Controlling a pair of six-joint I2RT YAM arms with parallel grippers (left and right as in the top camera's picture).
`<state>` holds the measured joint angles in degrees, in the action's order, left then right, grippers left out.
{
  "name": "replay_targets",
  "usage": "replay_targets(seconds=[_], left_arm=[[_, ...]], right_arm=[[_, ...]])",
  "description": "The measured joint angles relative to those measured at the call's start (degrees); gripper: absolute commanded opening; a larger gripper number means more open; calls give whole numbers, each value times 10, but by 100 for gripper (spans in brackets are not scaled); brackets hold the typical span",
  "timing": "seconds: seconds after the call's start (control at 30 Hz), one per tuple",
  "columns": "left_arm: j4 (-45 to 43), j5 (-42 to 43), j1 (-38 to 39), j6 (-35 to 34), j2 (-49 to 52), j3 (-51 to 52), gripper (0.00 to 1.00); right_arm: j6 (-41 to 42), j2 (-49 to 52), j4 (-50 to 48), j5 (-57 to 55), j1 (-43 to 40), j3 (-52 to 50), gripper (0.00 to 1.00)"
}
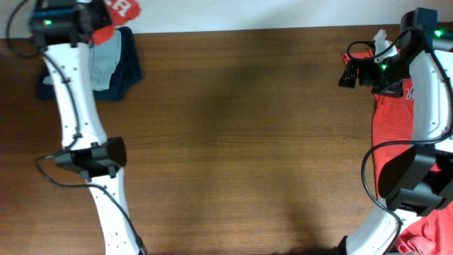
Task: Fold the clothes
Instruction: 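Place the bundle on the dark garment pile at top-left with the left gripper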
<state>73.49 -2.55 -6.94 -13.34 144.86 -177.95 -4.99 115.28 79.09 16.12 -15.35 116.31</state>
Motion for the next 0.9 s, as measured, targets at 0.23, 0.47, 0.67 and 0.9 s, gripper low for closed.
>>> replay_targets(seconds=[0.23,0.47,0.67,0.9], left_arm=[[-81,38,-58,-49,0,25,1],[-121,52,-61,-60,0,109,1],[-140,56,-60,-60,0,181,1],[-151,56,-60,-51,0,209,1]], right_arm=[[0,0,0,0,0,0,99],[0,0,0,0,0,0,99],[0,0,0,0,0,0,99],[1,0,0,0,0,0,99]])
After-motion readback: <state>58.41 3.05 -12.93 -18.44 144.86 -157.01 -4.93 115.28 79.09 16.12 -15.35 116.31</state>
